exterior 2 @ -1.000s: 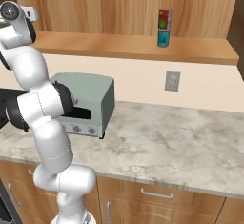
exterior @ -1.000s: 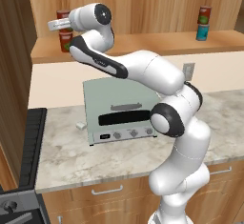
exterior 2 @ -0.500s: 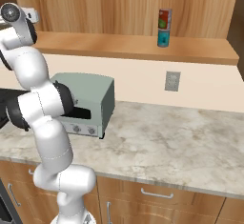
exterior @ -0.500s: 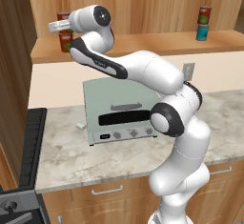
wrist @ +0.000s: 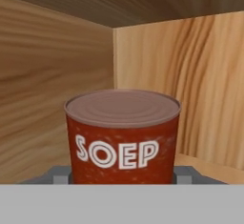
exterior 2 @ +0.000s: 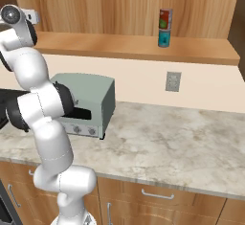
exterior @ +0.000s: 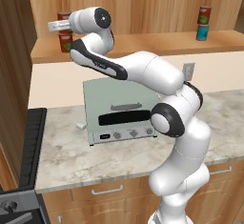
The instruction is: Stack two cans on top of the other two cans in the cabinet.
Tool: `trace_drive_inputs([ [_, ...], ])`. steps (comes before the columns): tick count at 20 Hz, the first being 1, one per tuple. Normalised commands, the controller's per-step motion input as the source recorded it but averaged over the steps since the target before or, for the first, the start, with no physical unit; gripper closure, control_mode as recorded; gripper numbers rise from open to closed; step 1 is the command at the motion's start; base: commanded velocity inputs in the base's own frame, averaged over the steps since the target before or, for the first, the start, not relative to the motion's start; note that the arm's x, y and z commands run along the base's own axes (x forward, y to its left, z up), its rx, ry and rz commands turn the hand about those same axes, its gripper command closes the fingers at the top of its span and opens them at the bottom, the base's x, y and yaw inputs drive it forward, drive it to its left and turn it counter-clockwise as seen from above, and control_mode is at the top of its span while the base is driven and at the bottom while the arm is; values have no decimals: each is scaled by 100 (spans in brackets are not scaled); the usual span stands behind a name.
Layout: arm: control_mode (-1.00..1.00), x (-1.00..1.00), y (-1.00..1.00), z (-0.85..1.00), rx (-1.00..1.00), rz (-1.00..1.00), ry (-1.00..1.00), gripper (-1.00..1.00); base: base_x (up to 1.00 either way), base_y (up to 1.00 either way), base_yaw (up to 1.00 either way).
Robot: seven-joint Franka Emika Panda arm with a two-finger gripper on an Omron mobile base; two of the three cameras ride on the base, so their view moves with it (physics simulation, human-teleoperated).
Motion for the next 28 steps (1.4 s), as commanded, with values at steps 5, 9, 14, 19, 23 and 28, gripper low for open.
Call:
trace_drive_inputs([
  [5,-100,0,4,-11,3,0,0,100,0,0,0],
  [9,-100,4,5,-7,0,0,0,-100,0,0,0],
  [14,-100,1,3,-4,0,0,0,-100,0,0,0],
  [19,-100,0,0,0,0,0,0,-100,0,0,0],
  [23,-100,-6,-3,0,0,0,0,-100,0,0,0],
  [28,-100,-25,-18,-1,0,0,0,-100,0,0,0],
])
